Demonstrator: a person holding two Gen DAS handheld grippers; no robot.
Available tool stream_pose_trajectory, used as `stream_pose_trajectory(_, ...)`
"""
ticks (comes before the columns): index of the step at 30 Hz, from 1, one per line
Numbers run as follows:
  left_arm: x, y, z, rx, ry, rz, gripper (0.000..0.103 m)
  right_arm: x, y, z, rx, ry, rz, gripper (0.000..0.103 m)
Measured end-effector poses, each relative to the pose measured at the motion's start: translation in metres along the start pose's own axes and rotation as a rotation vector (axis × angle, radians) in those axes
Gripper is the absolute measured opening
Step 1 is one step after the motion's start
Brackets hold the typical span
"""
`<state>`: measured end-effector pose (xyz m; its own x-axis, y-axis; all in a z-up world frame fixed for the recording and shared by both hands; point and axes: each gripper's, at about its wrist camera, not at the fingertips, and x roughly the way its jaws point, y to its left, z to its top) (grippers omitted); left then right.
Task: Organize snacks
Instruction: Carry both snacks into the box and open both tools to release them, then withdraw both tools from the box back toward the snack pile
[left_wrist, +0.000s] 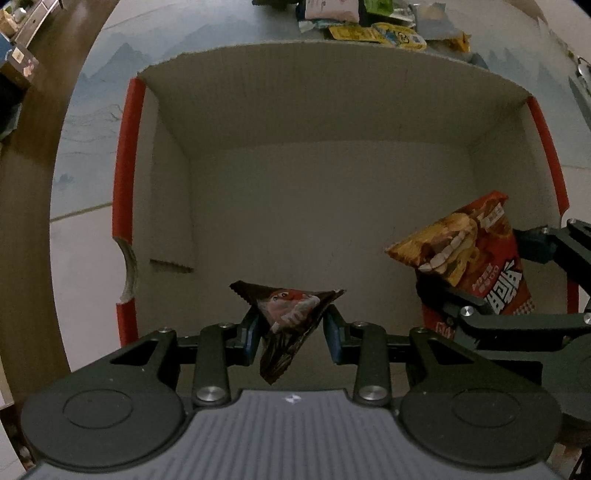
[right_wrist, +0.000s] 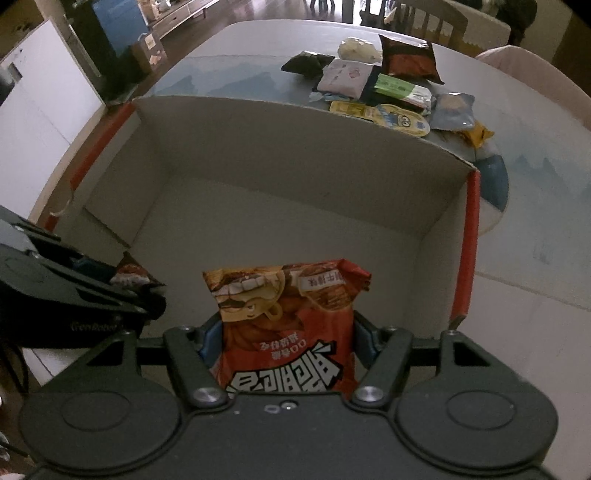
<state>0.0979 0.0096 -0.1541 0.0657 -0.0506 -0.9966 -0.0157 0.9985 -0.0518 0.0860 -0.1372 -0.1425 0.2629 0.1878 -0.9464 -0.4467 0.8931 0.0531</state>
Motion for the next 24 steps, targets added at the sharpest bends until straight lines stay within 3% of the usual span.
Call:
stream_pose_trajectory(7,0.004,0.001,-0.002,-0.001,0.001,-0.011,0.035,0.002,0.004,0.000,-0.034,0.011,-0.013,0.070)
stream_pose_trajectory(12,0.000,0.006,-0.004,-0.010,-0.017,-0.029,0.044,-0.002,0.002,0.002,-0.027,0.005,-0.005,0.073)
stream_pose_trajectory(24,-0.049,0.001,-0.016,0.034,-0.152,-0.047,0.045,-0.051,-0.007,0.009,0.005,-0.085,0.050,0.078)
